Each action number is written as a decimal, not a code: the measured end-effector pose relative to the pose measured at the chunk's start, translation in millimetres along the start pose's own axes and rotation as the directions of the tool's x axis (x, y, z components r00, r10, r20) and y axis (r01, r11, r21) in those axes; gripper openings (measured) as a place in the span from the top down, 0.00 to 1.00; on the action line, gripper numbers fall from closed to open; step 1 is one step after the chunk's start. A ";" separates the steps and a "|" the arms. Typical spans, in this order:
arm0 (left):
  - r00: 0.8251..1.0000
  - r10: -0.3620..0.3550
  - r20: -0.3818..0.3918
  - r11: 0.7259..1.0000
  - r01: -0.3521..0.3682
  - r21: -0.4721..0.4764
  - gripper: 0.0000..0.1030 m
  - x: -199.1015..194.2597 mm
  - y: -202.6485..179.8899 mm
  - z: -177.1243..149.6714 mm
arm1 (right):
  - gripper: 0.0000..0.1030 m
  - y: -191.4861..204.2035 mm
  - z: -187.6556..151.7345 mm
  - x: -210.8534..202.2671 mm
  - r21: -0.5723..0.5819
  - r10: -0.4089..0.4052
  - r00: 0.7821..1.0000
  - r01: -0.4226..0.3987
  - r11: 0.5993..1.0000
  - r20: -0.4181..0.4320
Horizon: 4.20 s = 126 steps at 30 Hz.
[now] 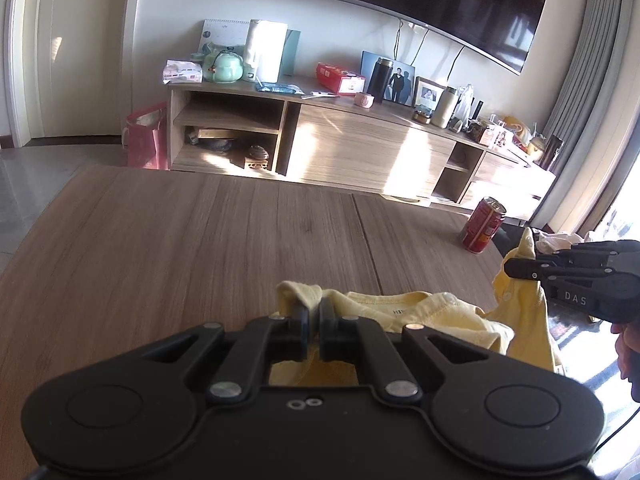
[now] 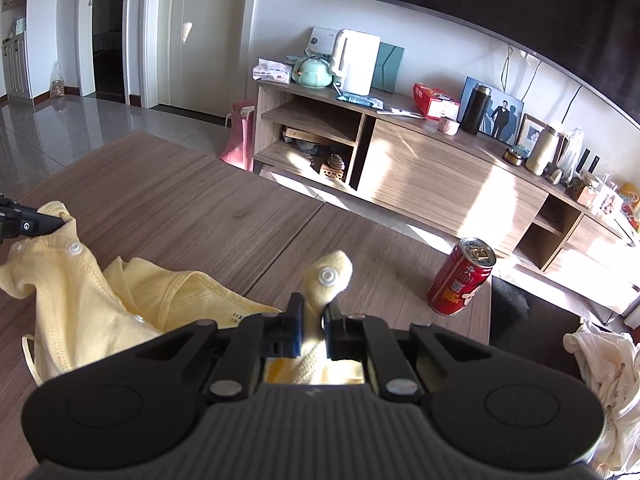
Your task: Fold clothes
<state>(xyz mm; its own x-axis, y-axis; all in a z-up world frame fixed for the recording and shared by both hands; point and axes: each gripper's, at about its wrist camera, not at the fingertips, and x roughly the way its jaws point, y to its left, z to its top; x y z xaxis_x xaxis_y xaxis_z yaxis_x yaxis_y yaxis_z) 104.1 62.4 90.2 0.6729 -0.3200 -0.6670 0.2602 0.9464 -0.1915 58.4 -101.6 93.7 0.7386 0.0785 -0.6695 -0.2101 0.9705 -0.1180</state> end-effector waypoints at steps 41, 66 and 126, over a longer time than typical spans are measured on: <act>0.985 0.148 0.086 0.921 -0.169 0.350 0.69 -9.1 -64.6 -13.8 | 0.35 -57.2 -36.4 -32.5 0.301 -0.028 1.000 0.026 0.953 0.002; 0.985 0.172 0.023 0.931 -0.170 0.323 0.59 51.3 -21.0 -38.5 | 0.31 -31.6 -33.4 39.3 0.225 0.059 0.988 -0.026 0.974 -0.142; 0.984 0.124 -0.127 0.983 -0.105 0.151 0.59 98.5 -3.0 -12.1 | 0.31 -79.7 -58.9 61.4 0.579 0.213 0.969 -0.105 0.809 -0.123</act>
<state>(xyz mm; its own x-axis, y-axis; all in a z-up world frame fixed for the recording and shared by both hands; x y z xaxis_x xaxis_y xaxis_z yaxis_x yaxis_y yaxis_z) 161.2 28.6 16.4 0.6069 -0.1917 -0.7713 0.2902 0.9569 -0.0096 82.8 -187.6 18.8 0.5925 0.2550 -0.7641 0.1237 0.9085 0.3991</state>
